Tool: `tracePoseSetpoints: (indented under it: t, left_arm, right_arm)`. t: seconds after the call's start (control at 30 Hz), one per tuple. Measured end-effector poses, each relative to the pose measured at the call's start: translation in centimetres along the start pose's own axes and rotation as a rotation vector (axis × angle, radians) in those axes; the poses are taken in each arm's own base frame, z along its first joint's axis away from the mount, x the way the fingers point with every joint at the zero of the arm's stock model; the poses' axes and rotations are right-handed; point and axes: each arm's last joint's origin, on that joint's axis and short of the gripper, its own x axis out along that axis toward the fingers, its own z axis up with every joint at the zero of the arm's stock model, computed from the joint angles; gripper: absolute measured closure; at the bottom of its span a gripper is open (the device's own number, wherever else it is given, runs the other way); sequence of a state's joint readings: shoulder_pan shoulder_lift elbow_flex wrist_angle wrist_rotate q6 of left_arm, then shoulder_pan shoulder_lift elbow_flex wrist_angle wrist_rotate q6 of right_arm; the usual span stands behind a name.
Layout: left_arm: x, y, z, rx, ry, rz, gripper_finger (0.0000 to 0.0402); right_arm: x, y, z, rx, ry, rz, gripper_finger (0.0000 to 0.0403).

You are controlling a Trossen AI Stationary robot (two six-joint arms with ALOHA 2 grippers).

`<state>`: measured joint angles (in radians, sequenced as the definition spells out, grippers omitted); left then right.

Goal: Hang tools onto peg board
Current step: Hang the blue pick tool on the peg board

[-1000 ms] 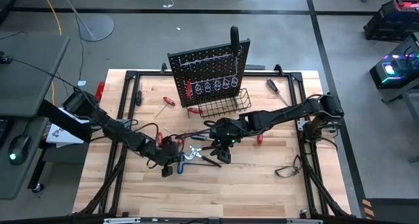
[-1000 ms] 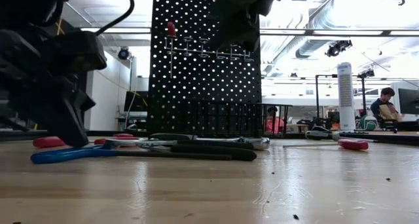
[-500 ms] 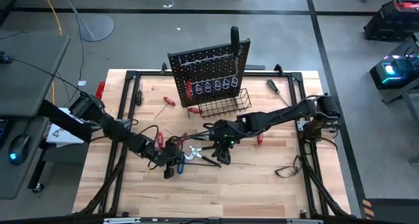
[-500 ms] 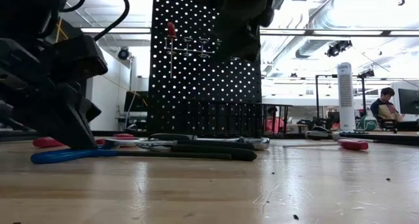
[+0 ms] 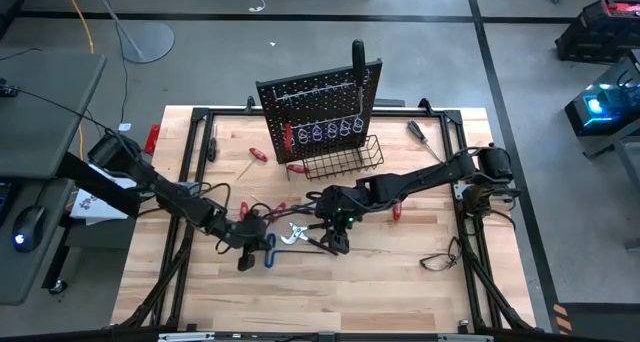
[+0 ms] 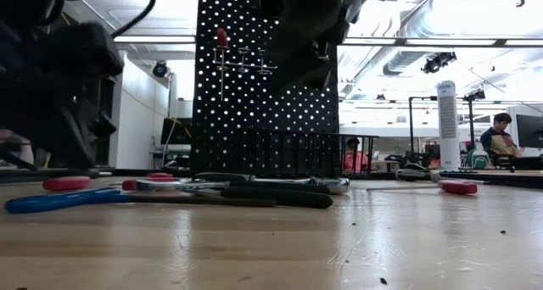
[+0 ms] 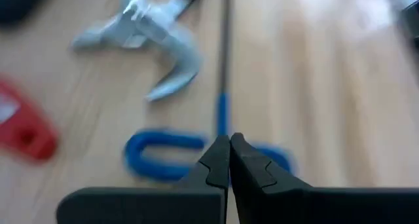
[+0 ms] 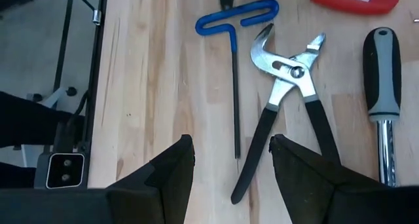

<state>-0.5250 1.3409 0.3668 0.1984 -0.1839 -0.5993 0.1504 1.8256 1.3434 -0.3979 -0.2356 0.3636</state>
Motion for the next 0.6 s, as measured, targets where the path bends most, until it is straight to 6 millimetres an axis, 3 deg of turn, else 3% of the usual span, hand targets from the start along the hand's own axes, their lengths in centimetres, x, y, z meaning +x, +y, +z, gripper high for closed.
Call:
tracePoseSetpoints:
  t: [0.37, 0.6]
  left_arm:
    - [-0.4, -2.0, -1.1, 0.021, 0.035, -0.119, 0.0401]
    - [0.3, -1.7, -1.5, 0.033, 0.037, -0.069, 0.0402]
  right_arm:
    - [0.0, -0.1, 0.0, 0.005, -0.005, -0.018, 0.021]
    - [0.0, -0.1, 0.0, 0.014, -0.009, -0.025, 0.021]
